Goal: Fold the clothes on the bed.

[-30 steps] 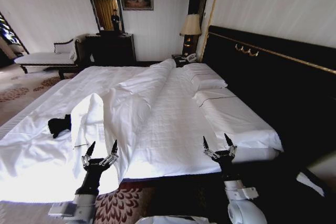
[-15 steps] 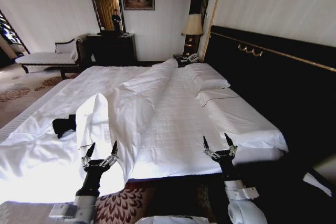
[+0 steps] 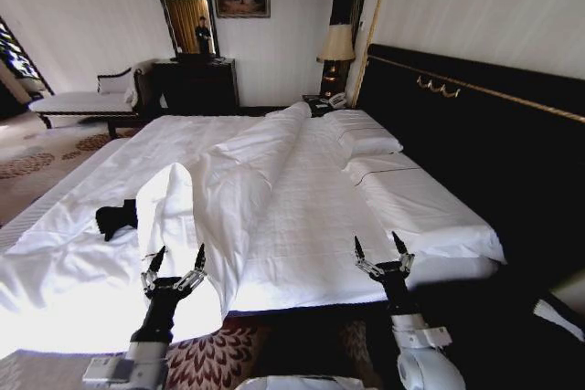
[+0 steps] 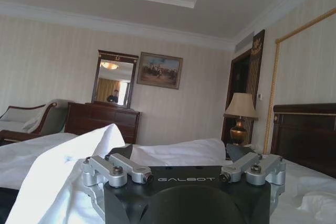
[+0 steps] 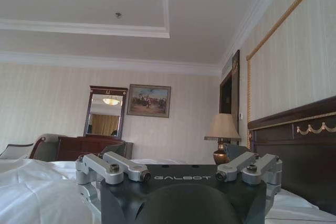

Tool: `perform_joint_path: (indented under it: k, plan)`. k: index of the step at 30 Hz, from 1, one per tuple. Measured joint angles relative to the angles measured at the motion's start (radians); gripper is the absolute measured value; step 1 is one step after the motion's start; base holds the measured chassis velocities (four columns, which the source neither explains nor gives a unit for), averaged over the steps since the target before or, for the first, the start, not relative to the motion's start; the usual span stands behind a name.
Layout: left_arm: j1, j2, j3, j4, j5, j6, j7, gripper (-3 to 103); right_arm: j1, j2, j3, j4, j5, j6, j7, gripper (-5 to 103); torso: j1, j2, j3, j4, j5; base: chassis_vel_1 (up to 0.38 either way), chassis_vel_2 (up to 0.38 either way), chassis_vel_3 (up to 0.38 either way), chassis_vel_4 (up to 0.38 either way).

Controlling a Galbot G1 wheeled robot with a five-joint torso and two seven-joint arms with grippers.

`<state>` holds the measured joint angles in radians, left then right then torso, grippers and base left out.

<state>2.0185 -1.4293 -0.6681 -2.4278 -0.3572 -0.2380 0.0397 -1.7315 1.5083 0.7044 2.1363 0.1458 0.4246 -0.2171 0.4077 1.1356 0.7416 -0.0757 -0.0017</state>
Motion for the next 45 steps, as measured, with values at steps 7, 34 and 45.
perform_joint_path:
  k: [7, 34, 45]
  plan:
    - [0.012, -0.001, 0.001, 0.0, -0.008, -0.003, 0.017, 100, -0.002, -0.001, 0.0, 0.003, 0.0, 0.0, 0.0, 100, 0.0, 0.0, 0.0, 0.0001, 0.0001, 0.138, 0.15, -0.126, -0.156]
    - [0.009, -0.009, -0.01, -0.008, -0.024, -0.012, 0.02, 100, 0.003, -0.011, 0.0, -0.002, 0.005, 0.0, 0.0, 100, 0.0, 0.0, 0.0, 0.0001, 0.0001, 0.125, 0.174, -0.127, -0.173]
    - [0.005, -0.006, -0.016, -0.012, -0.033, -0.014, 0.016, 100, 0.001, -0.01, -0.001, -0.003, 0.005, 0.006, -0.001, 100, 0.0, 0.0, 0.0, 0.0, -0.0002, 0.104, 0.15, -0.111, -0.158]
